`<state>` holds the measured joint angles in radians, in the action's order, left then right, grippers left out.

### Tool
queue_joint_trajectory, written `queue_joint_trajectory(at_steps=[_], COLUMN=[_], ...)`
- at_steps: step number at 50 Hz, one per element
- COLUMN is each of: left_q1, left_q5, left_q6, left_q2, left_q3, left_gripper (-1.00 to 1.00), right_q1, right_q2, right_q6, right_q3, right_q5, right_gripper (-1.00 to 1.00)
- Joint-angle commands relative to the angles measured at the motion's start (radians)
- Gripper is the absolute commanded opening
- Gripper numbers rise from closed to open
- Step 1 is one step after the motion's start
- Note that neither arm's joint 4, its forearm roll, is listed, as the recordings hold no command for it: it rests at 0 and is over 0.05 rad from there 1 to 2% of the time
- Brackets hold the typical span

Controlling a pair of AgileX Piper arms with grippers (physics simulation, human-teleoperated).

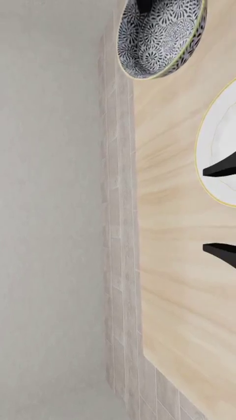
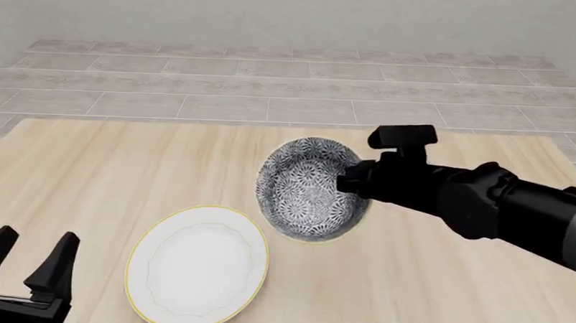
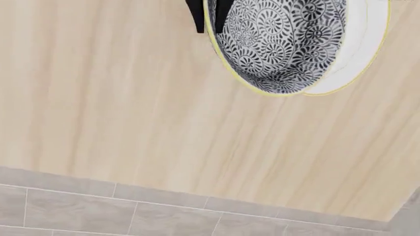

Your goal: Put the bowl on the plate.

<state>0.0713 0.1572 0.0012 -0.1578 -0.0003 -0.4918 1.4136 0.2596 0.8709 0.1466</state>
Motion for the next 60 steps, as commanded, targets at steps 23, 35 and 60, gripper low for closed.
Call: queue_joint_trajectory(at_steps=[23,35,60], left_q1=[-0.001,-0.002,0.000], left_q5=[0.004,-0.010,-0.073], left_q6=[0.009,0.008,0.008], left_q2=[0.007,0.026,0.093], left_q3=[0.000,-0.001,-0.001], left_gripper=[1.00,1.00,1.00], right_q1=[-0.145,-0.178,-0.218], right_q2=[0.099,0.148,0.272], right_q6=[0.105,0.123,0.184], right_q3=[0.176,0.220,0.293], right_q5=[0.051,0.053,0.026], right_gripper=[-1.00,-1.00,-1.00])
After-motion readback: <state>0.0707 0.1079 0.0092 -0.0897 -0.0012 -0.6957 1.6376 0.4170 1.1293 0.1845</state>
